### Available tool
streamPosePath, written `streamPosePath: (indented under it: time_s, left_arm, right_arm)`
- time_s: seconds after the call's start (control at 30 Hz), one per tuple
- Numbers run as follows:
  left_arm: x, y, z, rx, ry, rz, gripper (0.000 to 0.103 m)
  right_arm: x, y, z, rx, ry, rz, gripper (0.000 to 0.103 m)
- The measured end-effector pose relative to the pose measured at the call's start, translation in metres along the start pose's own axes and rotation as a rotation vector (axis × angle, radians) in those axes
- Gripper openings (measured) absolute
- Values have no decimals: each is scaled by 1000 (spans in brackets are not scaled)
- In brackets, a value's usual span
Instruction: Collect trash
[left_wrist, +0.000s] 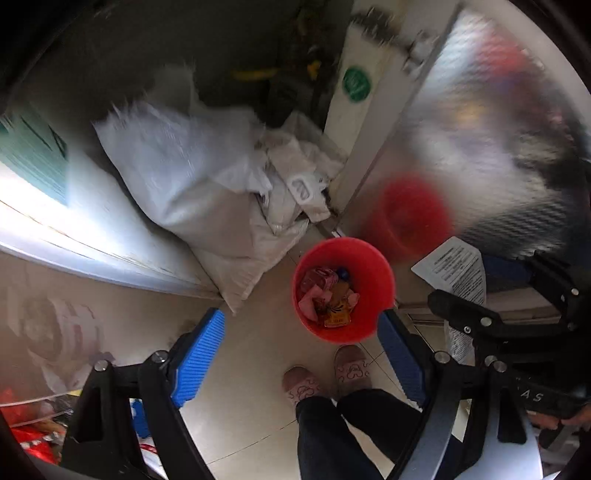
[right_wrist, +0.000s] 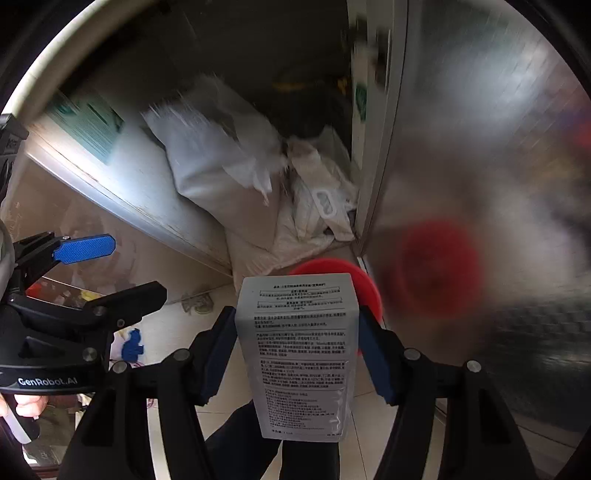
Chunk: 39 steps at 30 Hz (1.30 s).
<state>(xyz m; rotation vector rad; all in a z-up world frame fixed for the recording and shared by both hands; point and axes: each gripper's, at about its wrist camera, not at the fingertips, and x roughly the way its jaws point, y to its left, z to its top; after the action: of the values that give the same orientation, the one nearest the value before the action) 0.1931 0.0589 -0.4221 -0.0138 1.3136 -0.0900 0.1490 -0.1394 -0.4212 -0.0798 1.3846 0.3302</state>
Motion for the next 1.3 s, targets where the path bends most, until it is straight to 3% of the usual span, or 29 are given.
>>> streamPosePath:
  time_s: [0.27,0.67,0.73,0.83,1.03,1.3]
  left_arm:
    - [90,4,-8,-19,28,15,83]
    - [131,10,-13,-36,45,53,83]
    - [128,8,-14,-30,49,62,83]
    - [119,7,-17,-20,42,74,83]
    - [84,12,-18,-43,11,77,83]
    - [-12,10,-15,-66,-77,86,83]
  right_arm:
    - [81,-22,-11,-16,17,-6,61]
    - [127,-30,-17,-82,90,3,62]
    - [130,-29,-18,-100,120,6,72]
    - [127,-26,-19,-119,122,3,78]
    - [106,-16,-22,-133,114,-13,80]
    - [25,7,-11,-154,24,-43,81]
